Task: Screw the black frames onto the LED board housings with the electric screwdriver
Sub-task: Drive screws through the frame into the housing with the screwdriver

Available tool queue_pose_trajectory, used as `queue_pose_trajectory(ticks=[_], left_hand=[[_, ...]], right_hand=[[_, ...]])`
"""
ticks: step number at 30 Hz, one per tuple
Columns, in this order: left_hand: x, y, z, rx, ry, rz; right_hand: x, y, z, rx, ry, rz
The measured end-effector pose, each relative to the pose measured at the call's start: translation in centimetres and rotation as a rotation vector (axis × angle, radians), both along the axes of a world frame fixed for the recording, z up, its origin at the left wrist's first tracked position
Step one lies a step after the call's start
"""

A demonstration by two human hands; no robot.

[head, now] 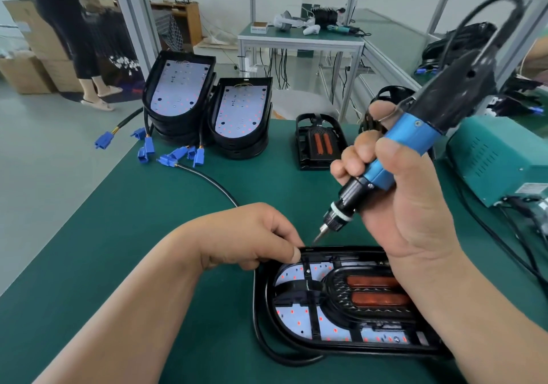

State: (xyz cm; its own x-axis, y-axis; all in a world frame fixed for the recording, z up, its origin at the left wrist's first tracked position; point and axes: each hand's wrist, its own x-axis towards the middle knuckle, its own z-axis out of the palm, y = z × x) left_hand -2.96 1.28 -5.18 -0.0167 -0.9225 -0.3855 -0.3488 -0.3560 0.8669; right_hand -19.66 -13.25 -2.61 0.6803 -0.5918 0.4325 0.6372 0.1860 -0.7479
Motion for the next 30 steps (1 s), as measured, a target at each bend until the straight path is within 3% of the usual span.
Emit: queue_pose_trajectory(ticks=[3,8,12,30], left_hand=[[0.1,-0.1,-0.2,0.003,0.057,0.03],[-0.2,-1.1,-0.8,-0.057,0.397,0.363],[-0.7,-1.4,-1.0,-0.107,0.546,0.459],[-1.3,-1.4,-1.3,-0.14,0.496,0.304]], right_hand=[[-0.3,-1.0,0.0,0.104,-0.012,-0.077],[-0.5,-1.5,0.1,0.176,-0.049,-0.134],[-0.7,-1.4,0.3,0.208,-0.049,-0.171],[-0.9,-1.0,0.3,0.239,-0.054,-0.218]])
